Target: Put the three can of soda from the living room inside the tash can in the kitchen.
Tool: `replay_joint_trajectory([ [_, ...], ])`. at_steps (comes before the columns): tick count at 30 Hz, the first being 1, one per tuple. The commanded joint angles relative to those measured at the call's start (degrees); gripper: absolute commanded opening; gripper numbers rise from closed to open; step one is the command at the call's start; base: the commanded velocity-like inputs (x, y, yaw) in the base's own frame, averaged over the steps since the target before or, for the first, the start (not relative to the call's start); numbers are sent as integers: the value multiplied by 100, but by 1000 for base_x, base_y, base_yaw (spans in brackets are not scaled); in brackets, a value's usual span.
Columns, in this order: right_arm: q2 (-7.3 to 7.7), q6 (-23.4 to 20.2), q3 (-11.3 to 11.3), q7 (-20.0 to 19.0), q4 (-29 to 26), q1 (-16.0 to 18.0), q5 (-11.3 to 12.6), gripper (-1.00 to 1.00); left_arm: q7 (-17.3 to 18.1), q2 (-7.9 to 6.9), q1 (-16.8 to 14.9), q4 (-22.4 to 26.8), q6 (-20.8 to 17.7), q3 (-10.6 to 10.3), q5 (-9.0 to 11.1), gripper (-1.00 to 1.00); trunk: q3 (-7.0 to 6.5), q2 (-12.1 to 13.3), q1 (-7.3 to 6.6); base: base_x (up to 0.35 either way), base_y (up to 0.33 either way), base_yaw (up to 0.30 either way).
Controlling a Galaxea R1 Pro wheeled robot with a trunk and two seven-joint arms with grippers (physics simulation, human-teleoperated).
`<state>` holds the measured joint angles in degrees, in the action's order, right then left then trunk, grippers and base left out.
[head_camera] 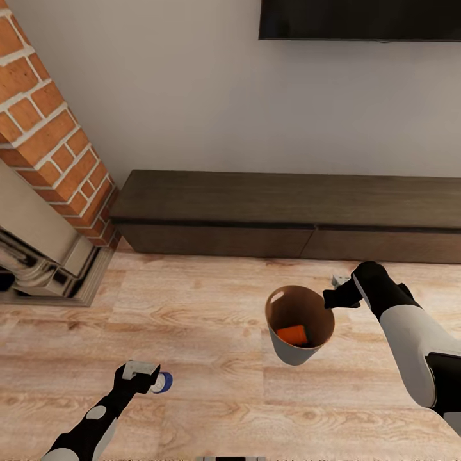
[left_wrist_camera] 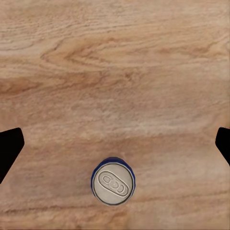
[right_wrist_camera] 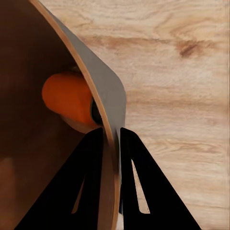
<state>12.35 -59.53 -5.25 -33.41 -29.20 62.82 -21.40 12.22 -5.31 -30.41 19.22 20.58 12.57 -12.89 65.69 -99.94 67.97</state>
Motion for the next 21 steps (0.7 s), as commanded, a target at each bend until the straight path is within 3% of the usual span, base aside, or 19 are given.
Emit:
replay_joint_trajectory([
  [1,0,-47,-11,-34,2,2,162,-100,0,1,0,-1,0,0,0,100,27,-40,21,0,6,0],
  [15,2,-47,-10,-34,-9,2,154,-100,6,20,0,-41,0,-28,-38,100,403,-602,329,0,1,0],
  [21,-3,-47,2,-34,-15,0,159,-100,11,16,0,-27,13,-38,-50,100,457,-602,329,0,0,0],
])
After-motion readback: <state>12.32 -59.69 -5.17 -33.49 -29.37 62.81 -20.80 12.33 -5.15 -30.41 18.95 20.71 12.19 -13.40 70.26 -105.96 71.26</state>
